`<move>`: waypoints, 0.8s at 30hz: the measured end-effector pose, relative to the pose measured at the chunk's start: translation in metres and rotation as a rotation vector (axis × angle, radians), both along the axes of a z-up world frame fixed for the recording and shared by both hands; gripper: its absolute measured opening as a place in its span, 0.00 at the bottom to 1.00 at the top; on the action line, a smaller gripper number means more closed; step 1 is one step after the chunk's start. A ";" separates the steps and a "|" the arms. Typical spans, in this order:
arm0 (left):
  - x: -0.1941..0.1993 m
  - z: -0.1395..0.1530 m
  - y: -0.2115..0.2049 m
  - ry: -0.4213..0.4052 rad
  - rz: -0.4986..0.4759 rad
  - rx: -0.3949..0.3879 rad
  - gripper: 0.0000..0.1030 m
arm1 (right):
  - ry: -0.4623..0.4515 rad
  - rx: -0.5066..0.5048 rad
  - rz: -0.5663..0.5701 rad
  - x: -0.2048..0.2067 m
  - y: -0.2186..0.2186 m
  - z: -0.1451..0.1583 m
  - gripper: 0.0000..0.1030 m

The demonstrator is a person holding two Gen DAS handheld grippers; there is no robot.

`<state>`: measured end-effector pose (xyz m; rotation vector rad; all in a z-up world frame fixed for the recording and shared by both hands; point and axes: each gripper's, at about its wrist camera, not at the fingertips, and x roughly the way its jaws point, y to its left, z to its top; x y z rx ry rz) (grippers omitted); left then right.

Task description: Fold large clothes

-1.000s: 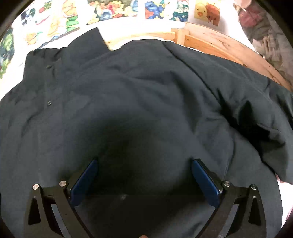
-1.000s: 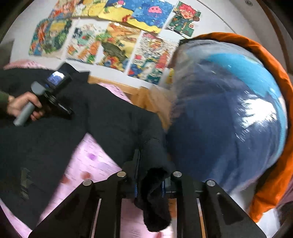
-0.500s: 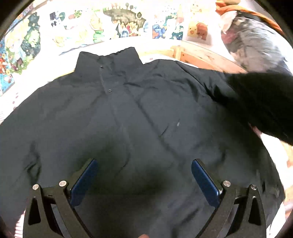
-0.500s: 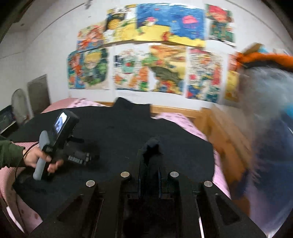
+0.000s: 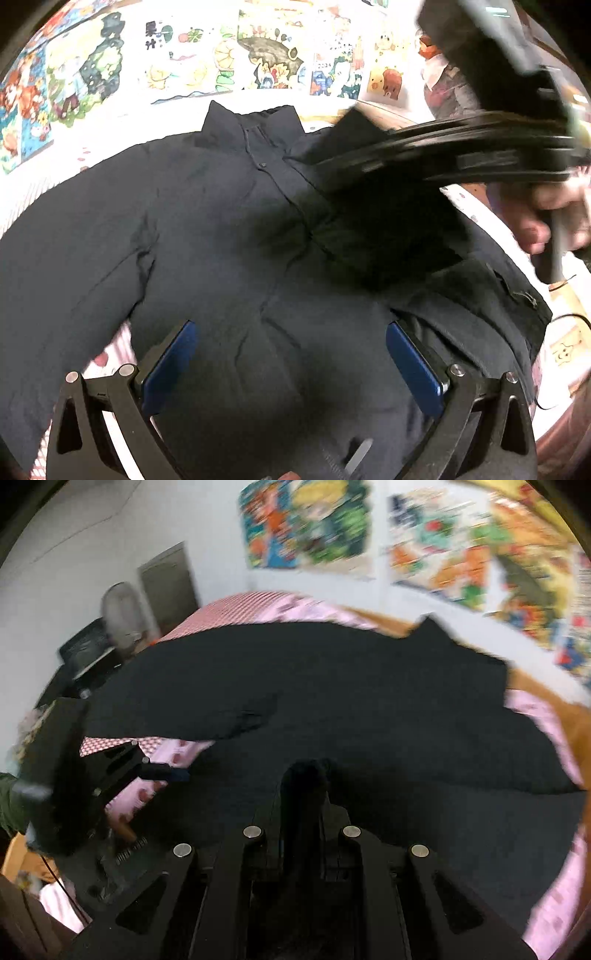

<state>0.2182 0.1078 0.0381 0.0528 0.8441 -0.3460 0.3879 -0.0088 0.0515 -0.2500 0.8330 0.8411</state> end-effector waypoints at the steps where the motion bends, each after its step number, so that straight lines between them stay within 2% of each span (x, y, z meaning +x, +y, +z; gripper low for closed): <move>1: 0.000 -0.004 0.004 0.013 0.004 0.000 1.00 | 0.034 0.013 0.034 0.004 0.013 -0.010 0.11; 3: 0.003 -0.013 0.011 0.045 0.013 0.001 1.00 | 0.070 0.030 0.061 0.008 0.031 -0.026 0.12; 5: 0.009 -0.021 0.016 0.080 0.023 -0.005 1.00 | 0.111 0.045 0.071 0.014 0.039 -0.040 0.20; 7: 0.017 -0.029 0.021 0.117 0.033 -0.028 1.00 | 0.143 0.085 0.060 0.017 0.037 -0.049 0.52; 9: 0.025 -0.033 0.024 0.145 0.036 -0.063 1.00 | 0.173 0.144 0.024 0.020 0.030 -0.055 0.69; 12: 0.039 -0.039 0.027 0.169 0.035 -0.118 1.00 | 0.187 0.202 -0.027 0.023 0.016 -0.057 0.69; 14: 0.050 -0.043 0.028 0.183 0.052 -0.146 1.00 | 0.155 0.220 -0.093 0.023 -0.003 -0.056 0.69; 20: 0.091 -0.065 0.036 0.280 0.194 -0.270 0.98 | 0.067 0.208 -0.290 0.010 -0.072 -0.059 0.71; 22: 0.101 -0.073 0.041 0.298 0.260 -0.304 0.93 | 0.059 0.206 -0.335 0.010 -0.097 -0.058 0.71; 24: 0.111 -0.078 0.045 0.312 0.332 -0.307 0.80 | 0.059 0.211 -0.394 0.007 -0.122 -0.061 0.71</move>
